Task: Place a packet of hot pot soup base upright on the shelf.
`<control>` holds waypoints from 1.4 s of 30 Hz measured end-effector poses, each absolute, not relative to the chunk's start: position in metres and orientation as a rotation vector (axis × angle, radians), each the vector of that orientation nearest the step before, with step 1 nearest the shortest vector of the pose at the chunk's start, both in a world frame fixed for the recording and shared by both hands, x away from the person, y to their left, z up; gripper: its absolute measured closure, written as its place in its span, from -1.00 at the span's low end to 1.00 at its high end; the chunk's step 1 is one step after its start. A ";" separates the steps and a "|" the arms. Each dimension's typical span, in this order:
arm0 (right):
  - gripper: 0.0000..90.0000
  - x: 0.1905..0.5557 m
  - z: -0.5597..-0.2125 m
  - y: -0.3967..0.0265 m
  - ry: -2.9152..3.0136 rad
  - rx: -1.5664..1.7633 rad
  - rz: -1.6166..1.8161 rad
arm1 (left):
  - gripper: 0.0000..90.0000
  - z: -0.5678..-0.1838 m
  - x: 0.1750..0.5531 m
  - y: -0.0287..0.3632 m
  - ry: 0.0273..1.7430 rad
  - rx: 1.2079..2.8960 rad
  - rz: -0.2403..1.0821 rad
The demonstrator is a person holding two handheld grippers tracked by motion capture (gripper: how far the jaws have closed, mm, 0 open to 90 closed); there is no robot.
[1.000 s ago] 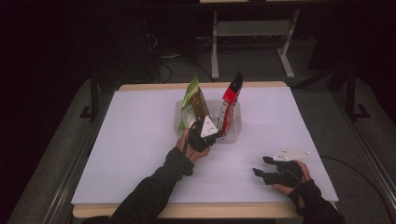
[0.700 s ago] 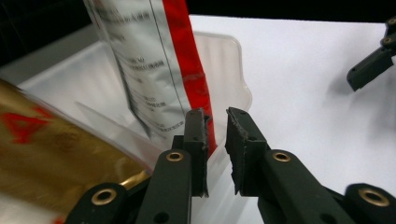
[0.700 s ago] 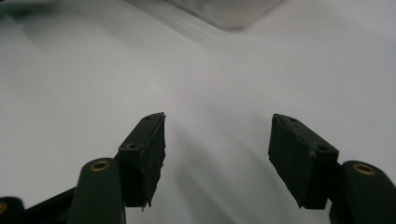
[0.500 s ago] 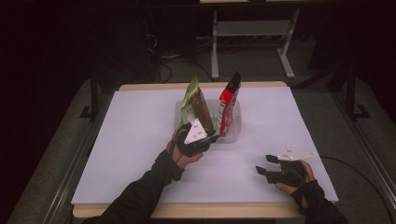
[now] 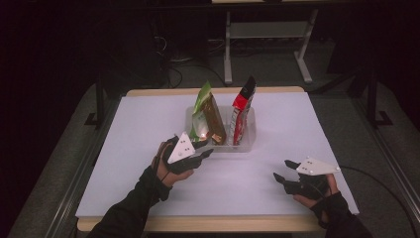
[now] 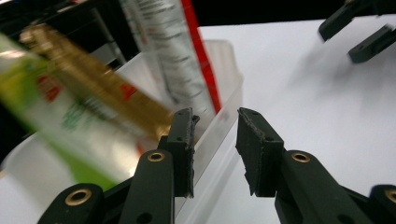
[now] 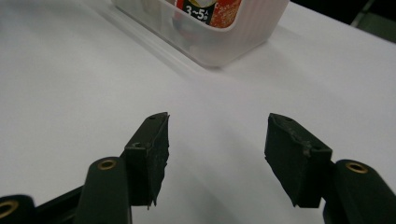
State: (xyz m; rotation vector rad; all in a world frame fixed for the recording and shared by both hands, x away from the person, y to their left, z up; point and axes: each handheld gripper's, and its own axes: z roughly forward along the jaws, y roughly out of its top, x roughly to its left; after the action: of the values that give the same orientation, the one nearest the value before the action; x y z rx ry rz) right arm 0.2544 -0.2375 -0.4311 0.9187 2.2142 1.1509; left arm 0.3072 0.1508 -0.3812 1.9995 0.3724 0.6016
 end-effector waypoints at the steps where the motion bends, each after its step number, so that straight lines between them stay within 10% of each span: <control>1: -0.13 0.254 -0.430 -0.237 2.215 0.911 1.146 | 0.47 -0.381 0.307 0.156 0.382 1.996 0.600; 42: -0.33 0.239 -0.416 -0.257 2.056 0.854 1.023 | -0.22 -0.426 0.275 0.318 0.716 2.029 0.720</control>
State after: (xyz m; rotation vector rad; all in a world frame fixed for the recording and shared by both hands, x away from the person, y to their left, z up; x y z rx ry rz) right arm 0.2391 -0.2566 -0.4158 0.8545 2.0561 1.0227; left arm 0.2747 0.3178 -0.4256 2.0289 0.7163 0.7204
